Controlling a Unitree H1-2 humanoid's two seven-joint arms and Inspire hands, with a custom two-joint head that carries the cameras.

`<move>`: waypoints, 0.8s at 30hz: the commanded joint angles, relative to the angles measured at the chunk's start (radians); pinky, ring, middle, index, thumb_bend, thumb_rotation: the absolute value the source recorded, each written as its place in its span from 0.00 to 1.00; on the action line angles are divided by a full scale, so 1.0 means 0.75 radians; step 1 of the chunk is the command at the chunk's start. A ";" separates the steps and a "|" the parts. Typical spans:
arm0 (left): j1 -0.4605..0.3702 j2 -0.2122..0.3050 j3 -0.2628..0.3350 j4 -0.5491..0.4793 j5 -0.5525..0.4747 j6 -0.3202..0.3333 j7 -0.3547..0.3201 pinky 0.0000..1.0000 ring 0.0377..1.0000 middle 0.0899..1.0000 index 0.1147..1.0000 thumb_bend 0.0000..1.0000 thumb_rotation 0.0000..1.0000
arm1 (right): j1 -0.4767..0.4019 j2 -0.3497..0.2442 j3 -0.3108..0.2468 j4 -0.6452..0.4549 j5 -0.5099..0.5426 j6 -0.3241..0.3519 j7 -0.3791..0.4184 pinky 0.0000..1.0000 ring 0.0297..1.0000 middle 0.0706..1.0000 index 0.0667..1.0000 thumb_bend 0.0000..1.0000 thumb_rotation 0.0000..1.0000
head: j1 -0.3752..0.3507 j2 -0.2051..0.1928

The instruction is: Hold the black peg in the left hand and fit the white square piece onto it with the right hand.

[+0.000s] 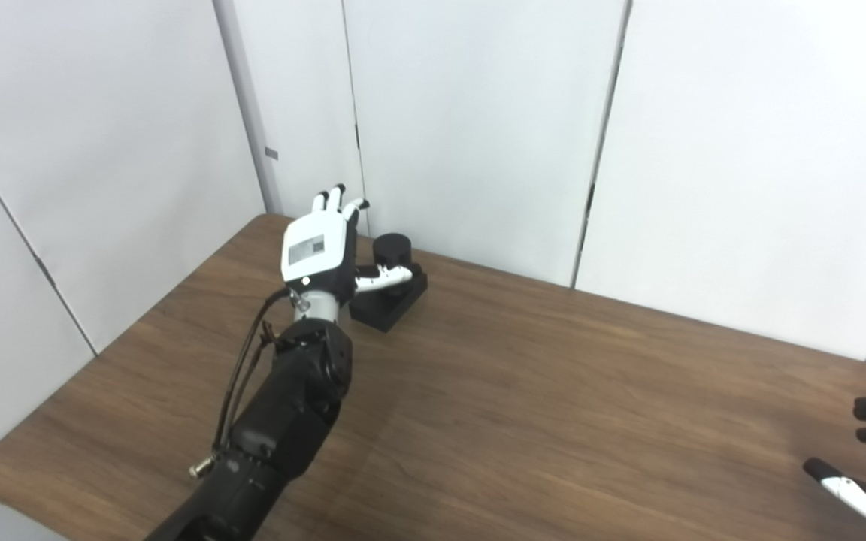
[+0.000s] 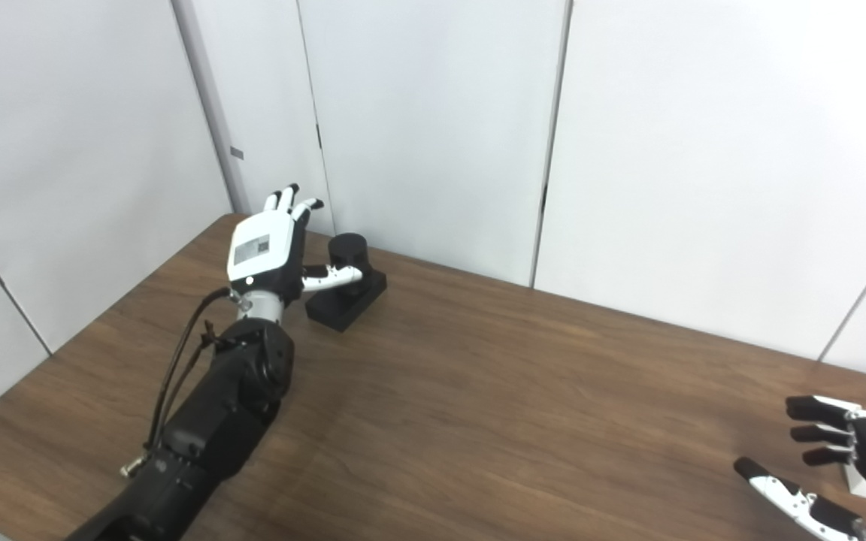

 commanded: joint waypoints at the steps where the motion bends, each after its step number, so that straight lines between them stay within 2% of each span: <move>1: -0.075 0.042 0.001 -0.014 0.031 0.026 0.006 0.85 0.99 1.00 0.83 1.00 0.59 | -0.037 -0.008 -0.006 -0.057 0.004 -0.014 0.000 0.47 0.57 0.61 0.59 0.59 0.00 | -0.001 0.001; 12: -0.093 0.029 0.059 0.020 0.101 0.043 -0.159 0.86 0.98 1.00 0.80 1.00 0.58 | -0.033 -0.009 -0.005 -0.084 -0.008 0.005 0.006 0.47 0.56 0.61 0.58 0.60 0.00 | -0.002 0.013; 16: -0.111 0.025 0.065 0.042 0.129 0.043 -0.206 0.84 0.97 0.98 0.79 1.00 0.60 | -0.032 -0.008 -0.007 -0.095 -0.008 0.018 0.013 0.46 0.56 0.60 0.57 0.60 0.00 | 0.002 0.017; 21: -0.131 0.019 0.076 0.065 0.160 0.043 -0.280 0.86 0.98 0.98 0.78 1.00 0.62 | -0.029 -0.008 -0.007 -0.096 -0.011 0.014 0.015 0.47 0.56 0.61 0.56 0.60 0.00 | -0.002 0.018; 24: -0.144 0.029 0.055 0.079 0.210 0.043 -0.335 0.83 0.97 0.98 0.77 1.00 0.64 | -0.026 -0.009 -0.010 -0.105 -0.015 0.028 0.018 0.48 0.57 0.62 0.57 0.60 0.00 | -0.001 0.025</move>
